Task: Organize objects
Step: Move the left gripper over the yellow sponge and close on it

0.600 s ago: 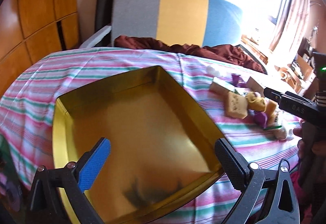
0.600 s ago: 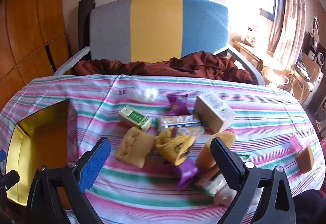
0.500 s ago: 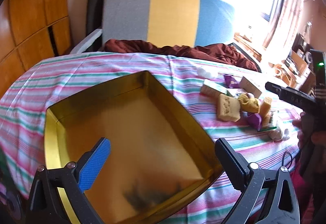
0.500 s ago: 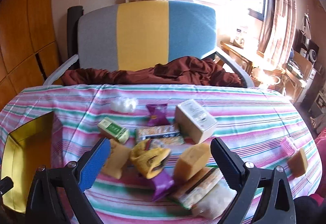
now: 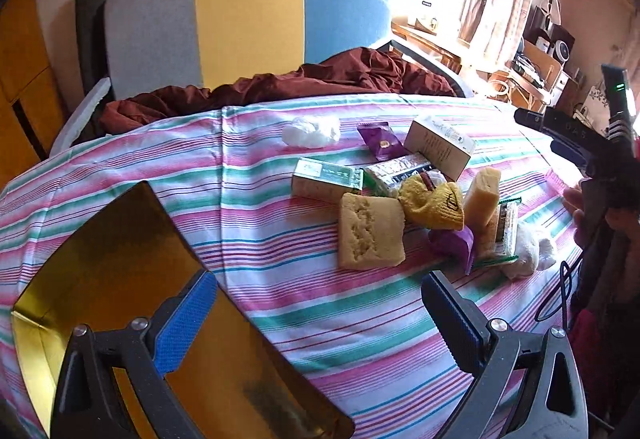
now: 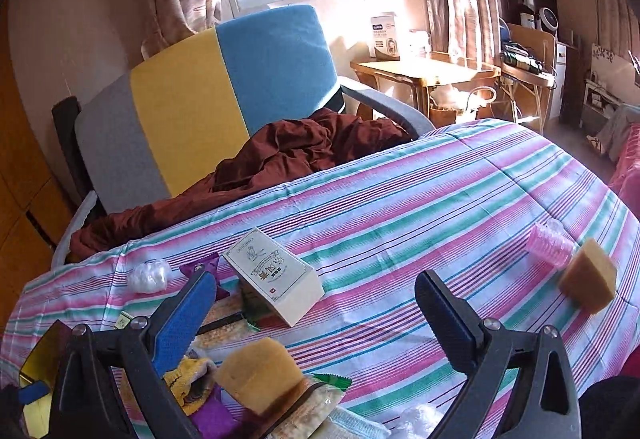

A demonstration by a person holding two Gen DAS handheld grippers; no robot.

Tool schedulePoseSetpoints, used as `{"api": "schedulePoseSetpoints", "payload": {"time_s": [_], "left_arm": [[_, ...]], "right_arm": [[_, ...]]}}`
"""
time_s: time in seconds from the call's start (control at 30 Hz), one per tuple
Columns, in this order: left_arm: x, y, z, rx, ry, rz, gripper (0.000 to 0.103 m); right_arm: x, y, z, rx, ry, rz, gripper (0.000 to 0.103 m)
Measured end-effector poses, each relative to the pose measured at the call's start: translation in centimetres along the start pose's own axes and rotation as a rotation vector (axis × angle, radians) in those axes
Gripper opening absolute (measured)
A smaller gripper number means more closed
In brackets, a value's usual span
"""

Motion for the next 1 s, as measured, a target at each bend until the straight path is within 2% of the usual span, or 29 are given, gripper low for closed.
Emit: {"api": "schedulePoseSetpoints", "payload": {"time_s": [0.27, 0.6, 0.77, 0.97, 1.0], "left_arm": [[-6.2, -1.8, 2.1, -0.067, -0.002, -0.126, 0.103], [-9.9, -3.1, 2.4, -0.067, -0.036, -0.171, 0.102], [-11.6, -3.1, 2.4, -0.04, -0.013, -0.204, 0.093], [-12.7, -3.1, 3.1, -0.037, 0.024, -0.217, 0.073], [-12.7, -3.2, 3.3, -0.048, 0.022, -0.209, 0.067]], "right_arm": [[-0.3, 0.0, -0.1, -0.002, -0.007, -0.018, 0.102], [-0.8, -0.4, 1.7, -0.105, -0.013, -0.049, 0.102], [-1.1, -0.4, 2.1, -0.113, 0.0, -0.058, 0.102], [-1.7, -0.2, 2.3, -0.113, 0.011, -0.08, 0.102], [-1.8, -0.2, 2.3, -0.113, 0.013, -0.082, 0.102]]}}
Point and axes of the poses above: each gripper's, at about its wrist camera, not at the fingertips, and x roughly against the way its jaws point, z to its right, y to its underside, the point moved 6 cm from there along -x, roughly the way its jaws point, and after that the axes turned 12 degrees about -x, right-handed, at the moved point
